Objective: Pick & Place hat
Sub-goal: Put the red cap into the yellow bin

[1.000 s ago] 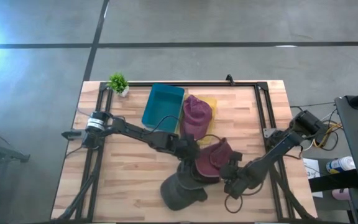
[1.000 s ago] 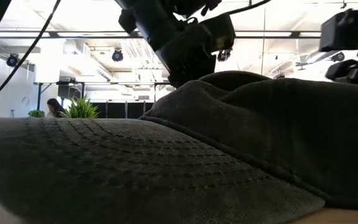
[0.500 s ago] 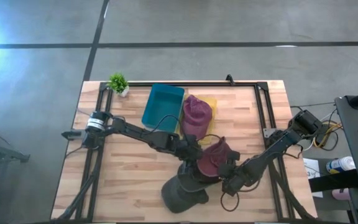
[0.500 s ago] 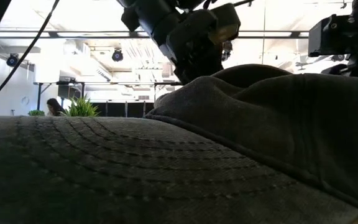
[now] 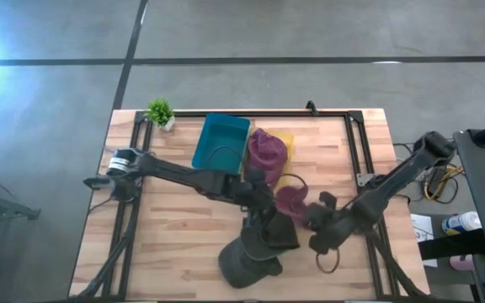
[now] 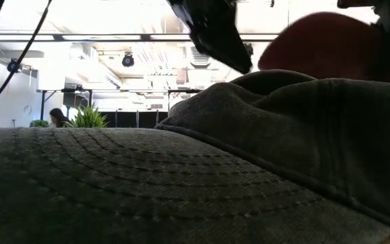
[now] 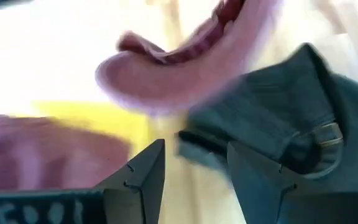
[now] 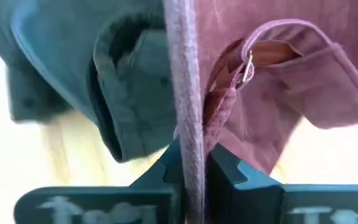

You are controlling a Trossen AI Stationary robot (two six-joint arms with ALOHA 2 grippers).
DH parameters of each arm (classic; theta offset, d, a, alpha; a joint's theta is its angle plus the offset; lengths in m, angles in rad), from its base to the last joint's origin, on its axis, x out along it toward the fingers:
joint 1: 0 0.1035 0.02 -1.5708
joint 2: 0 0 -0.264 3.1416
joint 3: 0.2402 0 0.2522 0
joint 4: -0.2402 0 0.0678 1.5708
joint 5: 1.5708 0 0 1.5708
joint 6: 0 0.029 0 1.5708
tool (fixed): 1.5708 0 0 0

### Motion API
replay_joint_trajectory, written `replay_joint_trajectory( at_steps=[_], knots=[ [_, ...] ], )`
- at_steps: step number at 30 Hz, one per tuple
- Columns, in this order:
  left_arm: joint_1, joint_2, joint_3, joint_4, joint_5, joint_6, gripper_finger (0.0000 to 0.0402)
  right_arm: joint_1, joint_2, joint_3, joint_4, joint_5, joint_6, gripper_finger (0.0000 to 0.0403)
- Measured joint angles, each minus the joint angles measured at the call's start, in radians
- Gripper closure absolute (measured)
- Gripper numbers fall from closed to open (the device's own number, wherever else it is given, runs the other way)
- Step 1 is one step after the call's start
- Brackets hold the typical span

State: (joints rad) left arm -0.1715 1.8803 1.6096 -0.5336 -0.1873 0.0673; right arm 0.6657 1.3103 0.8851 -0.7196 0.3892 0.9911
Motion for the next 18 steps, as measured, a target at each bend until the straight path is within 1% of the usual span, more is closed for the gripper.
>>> replay_joint_trajectory(
  at_steps=[4, 7, 9, 12, 13, 15, 18],
  knots=[
    [0.000, -0.110, 0.000, -0.050, -0.140, -0.007, 0.0234, -0.018, -0.163, -0.037, 0.020, -0.006, 0.086, 0.0379],
    [0.000, -0.190, -0.005, -0.070, -0.231, -0.047, 0.0234, -0.043, -0.286, -0.078, 0.129, -0.015, 0.102, 0.0379],
    [0.000, -0.237, -0.008, -0.075, -0.269, -0.095, 0.0234, -0.061, -0.359, -0.115, 0.225, -0.006, 0.089, 0.0379],
    [0.002, -0.290, -0.009, -0.094, -0.281, -0.178, 0.0234, -0.091, -0.457, -0.174, 0.362, 0.006, 0.075, 0.0379],
    [0.002, -0.301, -0.009, -0.103, -0.283, -0.200, 0.0234, -0.102, -0.485, -0.200, 0.412, -0.008, 0.072, 0.0380],
    [0.002, -0.309, -0.010, -0.112, -0.275, -0.226, 0.0234, -0.127, -0.525, -0.253, 0.498, -0.085, 0.077, 0.0380],
    [0.003, -0.311, -0.012, -0.069, -0.210, -0.175, 0.0234, -0.159, -0.538, -0.306, 0.507, -0.218, 0.110, 0.0380]
  ],
)
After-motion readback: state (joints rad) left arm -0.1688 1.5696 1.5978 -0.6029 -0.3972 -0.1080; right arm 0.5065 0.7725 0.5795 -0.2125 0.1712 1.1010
